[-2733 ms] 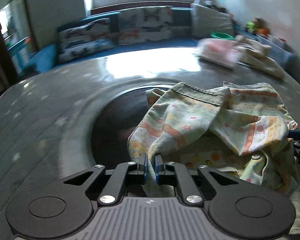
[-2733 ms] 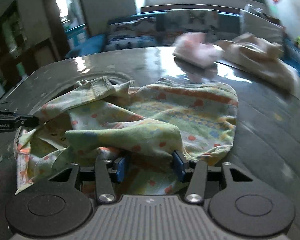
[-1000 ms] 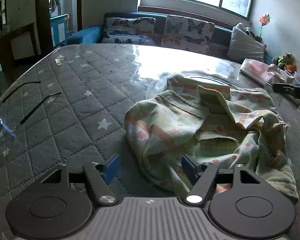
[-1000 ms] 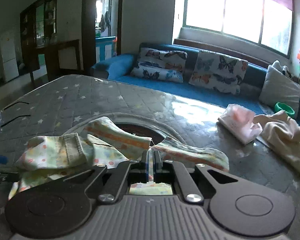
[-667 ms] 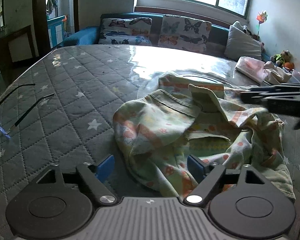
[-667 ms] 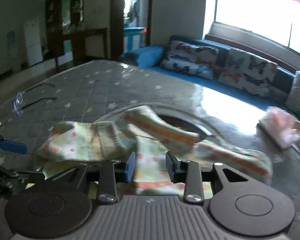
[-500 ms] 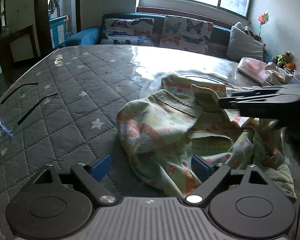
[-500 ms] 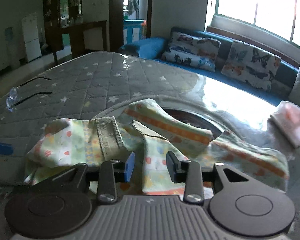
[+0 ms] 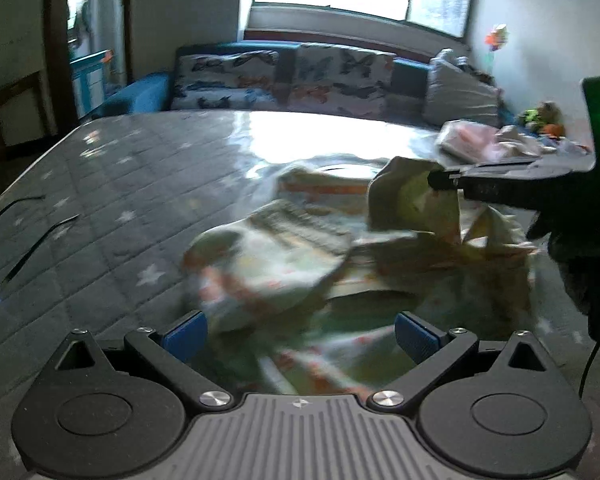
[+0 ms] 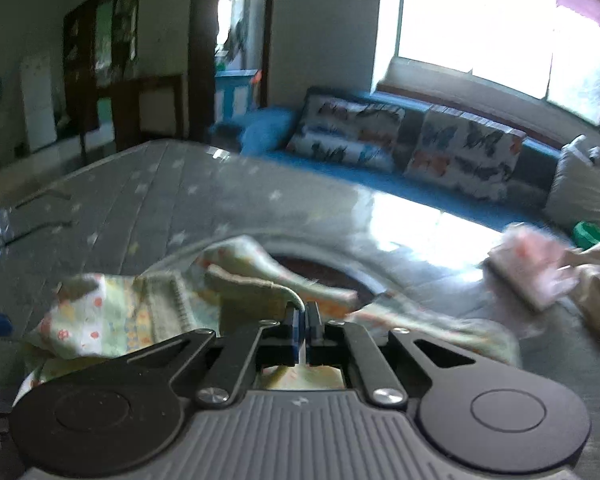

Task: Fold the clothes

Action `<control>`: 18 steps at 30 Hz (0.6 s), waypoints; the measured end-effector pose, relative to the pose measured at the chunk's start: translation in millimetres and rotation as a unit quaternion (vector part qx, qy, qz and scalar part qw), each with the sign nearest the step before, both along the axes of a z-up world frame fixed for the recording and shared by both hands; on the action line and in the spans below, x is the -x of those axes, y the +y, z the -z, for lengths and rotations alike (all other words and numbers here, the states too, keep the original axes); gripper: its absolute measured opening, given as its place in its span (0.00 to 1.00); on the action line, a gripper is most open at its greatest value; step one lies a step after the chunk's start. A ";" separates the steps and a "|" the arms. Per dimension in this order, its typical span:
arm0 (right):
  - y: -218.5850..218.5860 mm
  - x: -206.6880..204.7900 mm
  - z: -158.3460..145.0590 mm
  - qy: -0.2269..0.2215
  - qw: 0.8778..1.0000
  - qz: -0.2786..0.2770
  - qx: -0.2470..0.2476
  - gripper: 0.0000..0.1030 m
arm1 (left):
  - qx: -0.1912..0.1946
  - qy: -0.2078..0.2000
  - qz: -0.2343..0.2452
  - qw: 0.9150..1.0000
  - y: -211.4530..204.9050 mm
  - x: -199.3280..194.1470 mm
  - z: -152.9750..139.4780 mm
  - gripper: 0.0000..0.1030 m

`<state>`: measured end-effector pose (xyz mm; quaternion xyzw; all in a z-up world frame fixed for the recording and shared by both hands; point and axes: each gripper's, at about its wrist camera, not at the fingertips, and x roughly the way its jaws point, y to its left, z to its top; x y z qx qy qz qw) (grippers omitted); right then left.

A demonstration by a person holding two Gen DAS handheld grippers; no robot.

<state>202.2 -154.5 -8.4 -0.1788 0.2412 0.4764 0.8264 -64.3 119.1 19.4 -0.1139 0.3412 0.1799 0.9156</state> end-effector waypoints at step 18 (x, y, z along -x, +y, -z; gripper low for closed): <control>-166.0 -38.0 -26.7 0.018 0.980 0.179 -0.089 0.02 | -0.048 -0.021 0.239 0.970 -124.3 -76.5 14.1 0.84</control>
